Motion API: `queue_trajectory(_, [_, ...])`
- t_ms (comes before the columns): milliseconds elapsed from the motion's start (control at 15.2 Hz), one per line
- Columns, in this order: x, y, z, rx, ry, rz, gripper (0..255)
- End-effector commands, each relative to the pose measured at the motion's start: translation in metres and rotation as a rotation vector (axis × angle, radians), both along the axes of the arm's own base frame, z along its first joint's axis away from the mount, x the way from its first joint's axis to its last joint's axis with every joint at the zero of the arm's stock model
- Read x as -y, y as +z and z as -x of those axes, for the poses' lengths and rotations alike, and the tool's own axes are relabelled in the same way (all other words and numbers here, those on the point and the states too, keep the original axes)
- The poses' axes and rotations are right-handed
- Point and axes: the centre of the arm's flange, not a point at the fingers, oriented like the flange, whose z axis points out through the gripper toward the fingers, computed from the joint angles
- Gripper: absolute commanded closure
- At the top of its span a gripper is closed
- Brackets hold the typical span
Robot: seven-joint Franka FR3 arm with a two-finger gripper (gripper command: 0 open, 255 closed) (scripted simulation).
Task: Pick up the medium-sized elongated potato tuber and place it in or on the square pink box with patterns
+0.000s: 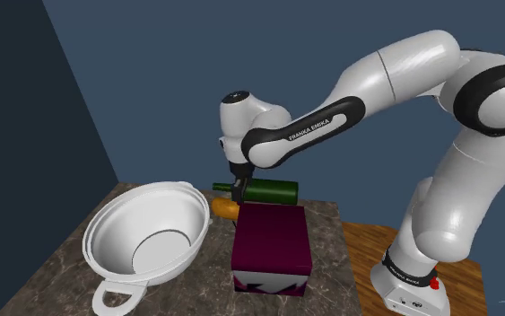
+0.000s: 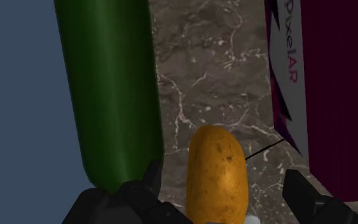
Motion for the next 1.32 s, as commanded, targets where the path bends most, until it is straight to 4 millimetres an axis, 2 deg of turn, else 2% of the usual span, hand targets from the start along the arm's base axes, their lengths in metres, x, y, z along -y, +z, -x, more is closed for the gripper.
queue_trajectory(0, [-0.013, -0.013, -0.020, 0.012, 0.016, 0.013, 0])
queue_trajectory(132, [-0.027, -0.026, -0.038, 0.023, 0.031, 0.027, 0])
queue_trajectory(198, [-0.027, -0.027, -0.039, 0.024, 0.032, 0.028, 0])
queue_trajectory(660, [-0.023, -0.066, -0.040, 0.024, 0.032, 0.028, 0])
queue_trajectory(1188, [-0.023, -0.066, -0.040, 0.024, 0.032, 0.028, 0])
queue_trajectory(1254, [-0.023, -0.066, -0.040, 0.024, 0.032, 0.028, 255])
